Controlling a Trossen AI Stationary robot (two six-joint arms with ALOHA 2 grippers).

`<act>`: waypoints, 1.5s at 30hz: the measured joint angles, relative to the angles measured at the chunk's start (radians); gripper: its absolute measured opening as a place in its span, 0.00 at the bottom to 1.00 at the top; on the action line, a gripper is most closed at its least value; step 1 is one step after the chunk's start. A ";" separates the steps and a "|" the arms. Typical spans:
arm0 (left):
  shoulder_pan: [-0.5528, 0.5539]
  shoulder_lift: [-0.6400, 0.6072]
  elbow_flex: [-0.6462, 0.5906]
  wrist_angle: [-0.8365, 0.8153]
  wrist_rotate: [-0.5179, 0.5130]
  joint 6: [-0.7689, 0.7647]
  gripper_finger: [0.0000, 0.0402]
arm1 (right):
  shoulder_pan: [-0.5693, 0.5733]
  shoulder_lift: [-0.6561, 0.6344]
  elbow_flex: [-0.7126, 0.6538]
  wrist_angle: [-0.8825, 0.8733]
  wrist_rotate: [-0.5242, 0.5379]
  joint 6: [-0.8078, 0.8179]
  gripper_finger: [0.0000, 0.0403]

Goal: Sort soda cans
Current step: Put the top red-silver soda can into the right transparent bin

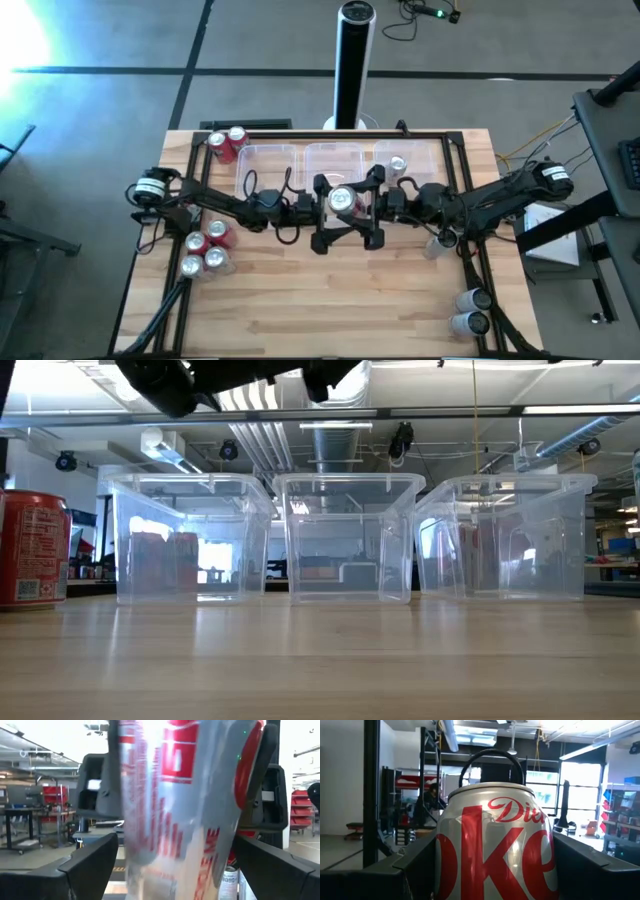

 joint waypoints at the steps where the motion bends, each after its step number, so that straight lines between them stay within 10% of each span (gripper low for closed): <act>1: 0.000 0.007 0.010 0.000 0.000 0.000 0.93 | 0.000 0.006 0.005 0.002 -0.003 0.009 0.75; 25: 0.000 -0.032 0.040 -0.235 -0.005 -0.021 0.70 | 0.002 -0.024 0.012 -0.134 -0.003 0.017 0.81; 36: 0.006 -0.060 0.092 -0.824 -0.009 -0.199 0.70 | -0.022 -0.037 0.428 -1.334 0.034 0.075 0.92; 45: -0.016 -0.022 0.241 -1.014 -0.039 -0.169 0.70 | -0.046 0.156 0.732 -1.776 -0.121 0.127 0.92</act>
